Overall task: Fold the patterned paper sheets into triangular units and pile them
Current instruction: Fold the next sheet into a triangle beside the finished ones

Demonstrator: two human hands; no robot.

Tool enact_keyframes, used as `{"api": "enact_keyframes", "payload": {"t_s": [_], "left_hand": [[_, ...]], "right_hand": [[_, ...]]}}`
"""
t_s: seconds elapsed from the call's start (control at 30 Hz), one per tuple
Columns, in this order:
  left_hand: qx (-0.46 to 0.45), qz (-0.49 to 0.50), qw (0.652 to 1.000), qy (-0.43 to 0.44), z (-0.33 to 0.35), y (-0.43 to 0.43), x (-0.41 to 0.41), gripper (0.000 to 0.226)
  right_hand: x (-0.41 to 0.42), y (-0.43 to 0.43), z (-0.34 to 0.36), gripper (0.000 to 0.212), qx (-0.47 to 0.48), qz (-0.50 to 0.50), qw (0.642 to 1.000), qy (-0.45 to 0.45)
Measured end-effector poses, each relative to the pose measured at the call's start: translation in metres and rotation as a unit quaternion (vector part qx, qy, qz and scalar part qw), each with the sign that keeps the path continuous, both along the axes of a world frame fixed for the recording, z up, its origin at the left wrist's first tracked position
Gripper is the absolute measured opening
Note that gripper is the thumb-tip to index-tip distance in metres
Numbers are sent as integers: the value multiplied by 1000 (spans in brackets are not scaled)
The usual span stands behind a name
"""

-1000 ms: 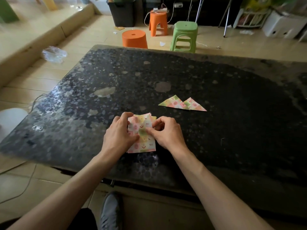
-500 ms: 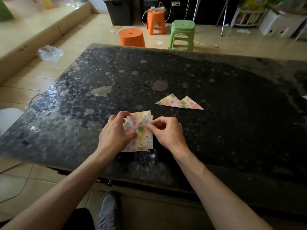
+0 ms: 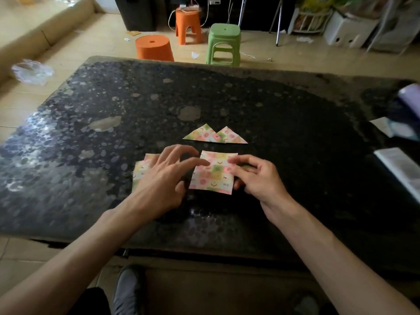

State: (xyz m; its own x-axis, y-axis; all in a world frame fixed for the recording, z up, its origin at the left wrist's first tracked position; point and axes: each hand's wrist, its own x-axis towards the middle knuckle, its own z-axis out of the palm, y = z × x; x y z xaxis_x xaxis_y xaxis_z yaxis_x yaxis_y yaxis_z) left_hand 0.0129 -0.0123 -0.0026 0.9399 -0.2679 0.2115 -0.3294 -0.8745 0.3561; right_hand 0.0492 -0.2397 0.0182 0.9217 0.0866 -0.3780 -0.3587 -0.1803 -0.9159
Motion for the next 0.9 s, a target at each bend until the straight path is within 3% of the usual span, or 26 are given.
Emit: {"api": "enact_keyframes", "payload": {"t_s": [0.07,0.2,0.3,0.4,0.5,0.7,0.9], "left_hand": [[-5,-35,999,-26,-3,-7,1,54],[-235,17,972,-7,8,-29,2,12],[-363,78,927,58,19,-44,3,5],[-426,108,889,129,20,-51,2,12],[-428,129,874,190,13,-53,2,15],[-363,127,887,257,0,-55,2,17],[-325,130,908,230,-3,-62,5,17]], "right_hand": [[-5,-13,-1,9,13,6,999,37],[-16,-36,-3,18,96,53,991,82],[-26,-48,0,18,65,98,993,31],[-30,-53,0,15,-15,92,996,-5],[-30,-54,-4,14,-20,98,995,-11],[-27,-58,-8,19,-6,70,997,-42],[-25,-63,-11,23,3,69,997,-24]]}}
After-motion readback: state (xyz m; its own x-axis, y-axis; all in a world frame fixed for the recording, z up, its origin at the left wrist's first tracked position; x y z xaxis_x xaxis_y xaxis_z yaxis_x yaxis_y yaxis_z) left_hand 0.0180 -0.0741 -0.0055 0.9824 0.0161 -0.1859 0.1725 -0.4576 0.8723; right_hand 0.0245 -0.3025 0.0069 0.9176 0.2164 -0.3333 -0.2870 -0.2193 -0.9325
